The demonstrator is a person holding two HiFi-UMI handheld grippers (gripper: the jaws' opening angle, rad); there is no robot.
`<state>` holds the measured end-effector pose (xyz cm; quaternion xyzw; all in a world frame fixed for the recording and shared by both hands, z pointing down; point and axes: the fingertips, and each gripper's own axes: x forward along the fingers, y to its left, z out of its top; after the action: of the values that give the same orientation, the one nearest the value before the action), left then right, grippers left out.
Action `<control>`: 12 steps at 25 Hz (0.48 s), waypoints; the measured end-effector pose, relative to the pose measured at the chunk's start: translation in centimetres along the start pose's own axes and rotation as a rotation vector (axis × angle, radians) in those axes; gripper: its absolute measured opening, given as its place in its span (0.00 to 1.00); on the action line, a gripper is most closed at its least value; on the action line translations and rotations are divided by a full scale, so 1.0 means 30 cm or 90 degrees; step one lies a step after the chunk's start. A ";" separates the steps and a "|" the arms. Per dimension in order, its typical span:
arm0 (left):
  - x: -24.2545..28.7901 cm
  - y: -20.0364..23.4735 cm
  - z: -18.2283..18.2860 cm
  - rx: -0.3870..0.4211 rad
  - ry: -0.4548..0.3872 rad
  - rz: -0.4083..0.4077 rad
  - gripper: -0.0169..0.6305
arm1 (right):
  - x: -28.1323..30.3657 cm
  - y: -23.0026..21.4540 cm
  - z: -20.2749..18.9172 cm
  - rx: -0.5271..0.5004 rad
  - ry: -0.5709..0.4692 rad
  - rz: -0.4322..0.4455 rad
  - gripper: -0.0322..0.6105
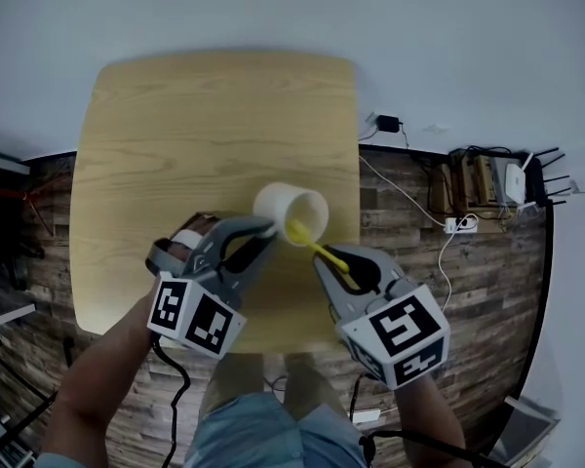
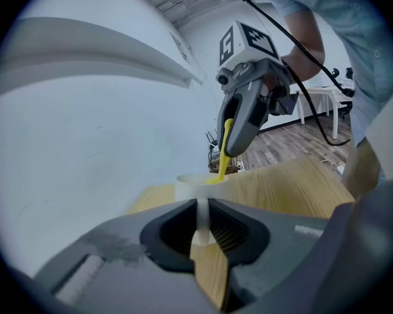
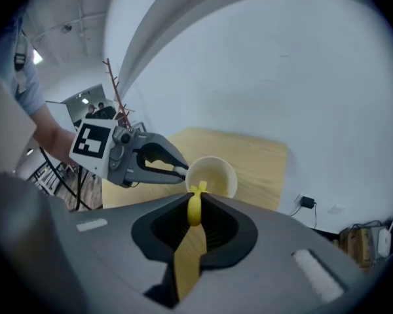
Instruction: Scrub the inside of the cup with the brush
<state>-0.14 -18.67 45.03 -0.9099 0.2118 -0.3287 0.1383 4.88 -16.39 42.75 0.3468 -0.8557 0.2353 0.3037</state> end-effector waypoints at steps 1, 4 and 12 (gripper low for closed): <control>-0.001 0.004 -0.003 -0.008 0.001 0.003 0.14 | 0.000 0.003 0.008 0.025 -0.012 0.003 0.11; -0.002 0.009 -0.008 -0.030 0.000 0.011 0.14 | -0.012 0.006 0.034 0.097 -0.054 0.018 0.11; -0.018 0.014 -0.043 -0.102 -0.017 0.057 0.14 | -0.118 -0.005 0.127 0.176 -0.156 0.069 0.11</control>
<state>-1.49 -18.92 45.54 -0.9121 0.2759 -0.2919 0.0825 5.66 -17.24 37.67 0.3649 -0.8630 0.3227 0.1339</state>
